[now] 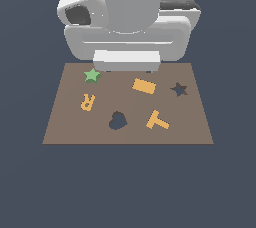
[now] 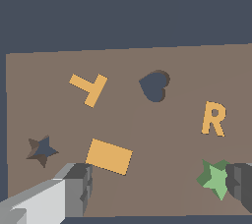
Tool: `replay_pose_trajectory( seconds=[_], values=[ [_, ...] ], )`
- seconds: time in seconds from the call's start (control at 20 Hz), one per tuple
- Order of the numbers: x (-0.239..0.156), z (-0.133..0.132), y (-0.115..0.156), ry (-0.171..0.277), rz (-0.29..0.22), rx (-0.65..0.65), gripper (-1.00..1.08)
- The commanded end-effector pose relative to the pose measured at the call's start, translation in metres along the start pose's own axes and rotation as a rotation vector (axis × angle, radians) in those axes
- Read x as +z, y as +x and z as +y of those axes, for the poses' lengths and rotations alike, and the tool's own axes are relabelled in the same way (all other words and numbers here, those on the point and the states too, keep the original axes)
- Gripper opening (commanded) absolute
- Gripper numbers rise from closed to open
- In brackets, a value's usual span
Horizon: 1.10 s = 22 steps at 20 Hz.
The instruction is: Insert a designated object into the corresponding slot on a board.
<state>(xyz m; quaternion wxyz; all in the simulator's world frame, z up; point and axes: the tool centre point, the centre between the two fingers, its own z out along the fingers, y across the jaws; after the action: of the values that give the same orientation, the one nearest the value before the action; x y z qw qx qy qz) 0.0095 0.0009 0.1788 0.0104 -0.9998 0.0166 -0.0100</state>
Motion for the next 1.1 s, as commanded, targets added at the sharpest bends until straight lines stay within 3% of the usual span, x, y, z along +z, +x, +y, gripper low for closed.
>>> replay_pose_trajectory(
  seconds=[0.0,0.55,1.05],
  values=[
    [0.0,0.0,0.0,0.0,0.0,0.0,1.0],
    [0.016,0.02,-0.003,-0.004,-0.001,0.12,1.0],
    [0.058,0.072,-0.022,-0.016,-0.003,0.447,1.0]
  ],
)
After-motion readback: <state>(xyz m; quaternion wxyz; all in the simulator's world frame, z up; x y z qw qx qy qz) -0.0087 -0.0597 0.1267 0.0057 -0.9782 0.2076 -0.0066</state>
